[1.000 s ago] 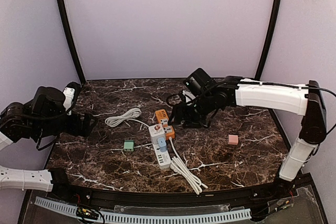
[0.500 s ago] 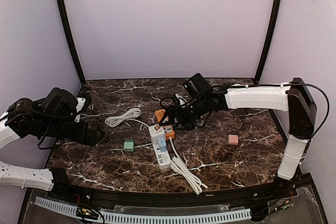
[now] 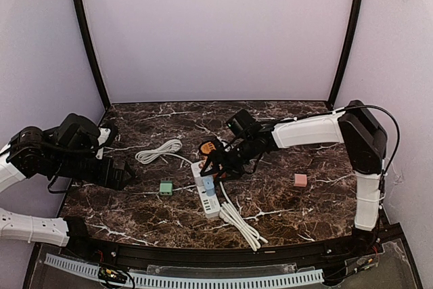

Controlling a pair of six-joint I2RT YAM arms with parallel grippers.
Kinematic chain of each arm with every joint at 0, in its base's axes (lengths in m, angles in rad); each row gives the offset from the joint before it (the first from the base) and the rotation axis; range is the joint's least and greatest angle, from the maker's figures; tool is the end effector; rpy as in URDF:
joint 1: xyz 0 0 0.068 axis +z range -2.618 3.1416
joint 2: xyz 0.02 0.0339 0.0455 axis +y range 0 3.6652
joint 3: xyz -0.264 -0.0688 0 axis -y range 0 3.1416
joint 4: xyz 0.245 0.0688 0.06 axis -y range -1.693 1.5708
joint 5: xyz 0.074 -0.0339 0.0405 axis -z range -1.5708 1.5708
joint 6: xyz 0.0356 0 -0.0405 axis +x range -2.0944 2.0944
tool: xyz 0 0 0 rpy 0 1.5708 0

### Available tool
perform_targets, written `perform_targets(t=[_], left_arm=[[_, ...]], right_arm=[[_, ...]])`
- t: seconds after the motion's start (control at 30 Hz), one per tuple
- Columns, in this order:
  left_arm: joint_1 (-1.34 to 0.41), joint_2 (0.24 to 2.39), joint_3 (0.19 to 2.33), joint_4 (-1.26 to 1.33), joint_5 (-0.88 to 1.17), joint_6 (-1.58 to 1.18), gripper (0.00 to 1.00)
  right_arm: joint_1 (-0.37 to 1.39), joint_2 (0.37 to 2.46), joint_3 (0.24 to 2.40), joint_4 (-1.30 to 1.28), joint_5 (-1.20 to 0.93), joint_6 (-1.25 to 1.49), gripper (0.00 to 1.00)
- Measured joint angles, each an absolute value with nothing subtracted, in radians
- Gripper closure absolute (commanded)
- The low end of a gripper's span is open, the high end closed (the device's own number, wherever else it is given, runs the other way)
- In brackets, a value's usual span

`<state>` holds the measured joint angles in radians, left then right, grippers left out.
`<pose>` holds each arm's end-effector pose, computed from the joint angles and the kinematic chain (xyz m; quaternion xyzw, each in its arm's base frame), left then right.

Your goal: Insert the plug

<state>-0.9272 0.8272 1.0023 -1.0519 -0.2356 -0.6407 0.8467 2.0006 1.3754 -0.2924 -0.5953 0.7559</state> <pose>0.0916 -0.1083 0.3261 0.0938 0.9300 -0.1602 0.3172 0.2677 0.3328 0.1766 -0.1351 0.9003 0.4136 0.0139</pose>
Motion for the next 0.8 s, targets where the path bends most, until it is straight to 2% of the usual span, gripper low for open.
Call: perform_targets(t=[0.2, 0.53, 0.8], left_arm=[[-0.927, 0.828, 1.002, -1.052, -0.226, -0.64, 0.02], [-0.927, 0.835, 1.003, -1.052, -0.226, -0.632, 0.02], [-0.927, 0.835, 1.003, -1.053, -0.247, -0.628, 0.02]], right_arm=[[0.851, 2.057, 1.427, -0.267, -0.651, 0.757, 0.39], [0.884, 2.114, 1.45, -0.157, -0.698, 0.809, 0.4], [0.954, 2.24, 1.58, -0.092, -0.716, 0.877, 0.4]])
